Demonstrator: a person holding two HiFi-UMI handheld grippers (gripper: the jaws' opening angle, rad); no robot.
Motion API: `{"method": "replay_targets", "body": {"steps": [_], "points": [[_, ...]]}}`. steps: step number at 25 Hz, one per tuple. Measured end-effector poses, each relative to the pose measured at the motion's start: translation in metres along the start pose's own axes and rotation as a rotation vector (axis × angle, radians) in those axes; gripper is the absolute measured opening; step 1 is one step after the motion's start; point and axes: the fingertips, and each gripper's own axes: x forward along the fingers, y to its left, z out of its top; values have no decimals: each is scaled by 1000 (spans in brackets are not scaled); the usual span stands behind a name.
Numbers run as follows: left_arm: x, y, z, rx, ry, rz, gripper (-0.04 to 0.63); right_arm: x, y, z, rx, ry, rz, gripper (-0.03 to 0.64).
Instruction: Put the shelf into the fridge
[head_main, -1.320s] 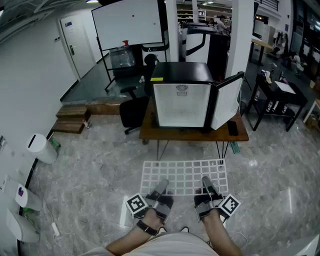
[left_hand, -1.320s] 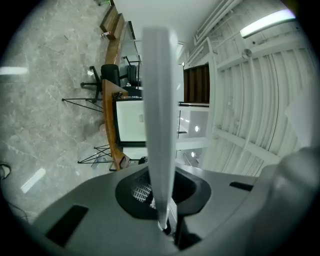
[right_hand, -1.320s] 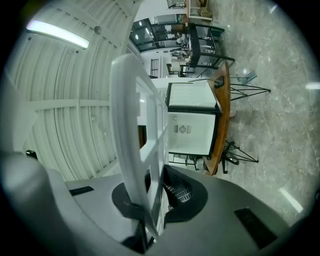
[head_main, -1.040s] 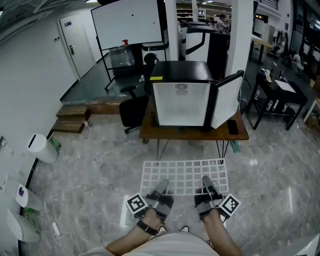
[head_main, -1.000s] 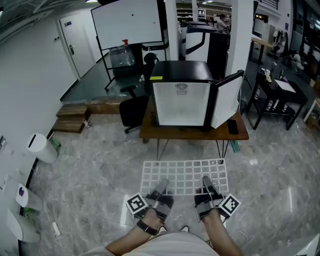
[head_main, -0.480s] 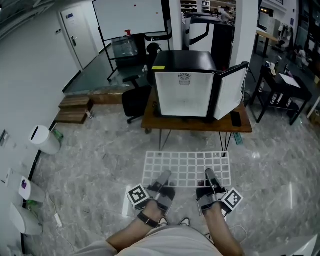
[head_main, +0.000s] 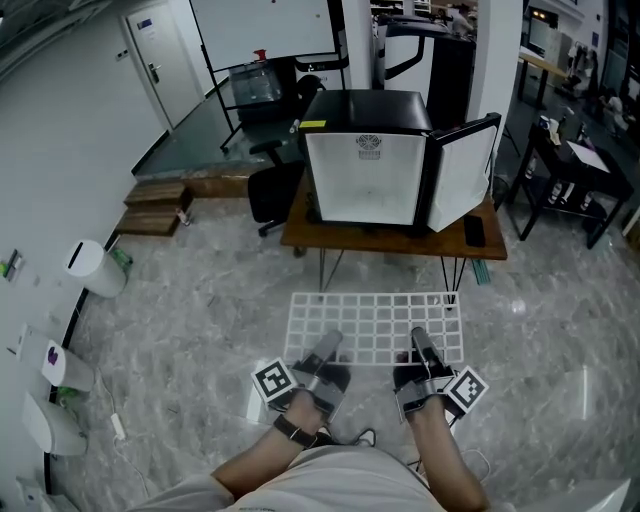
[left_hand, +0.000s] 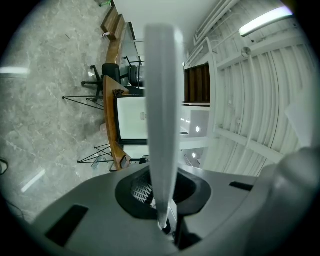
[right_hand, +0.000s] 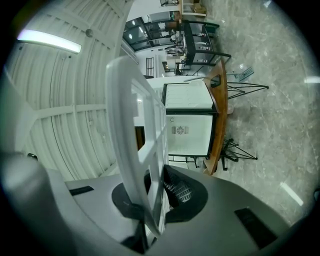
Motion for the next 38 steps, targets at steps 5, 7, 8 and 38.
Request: {"method": "replay_targets", "body": {"steps": [5,7,8,38], "points": [[10,-2,0,13,-12,4,29,8,1,8,15,12,11,46],[15,-2,3,13,-14,1,29,14,0,11,15,14,9,46],[18,-2,5,11,-15,0,29,17,-1,13,14,16,9,46],[234,48,203,13,196,-44,29,269,-74,63,-31,-120,-41,46]]}}
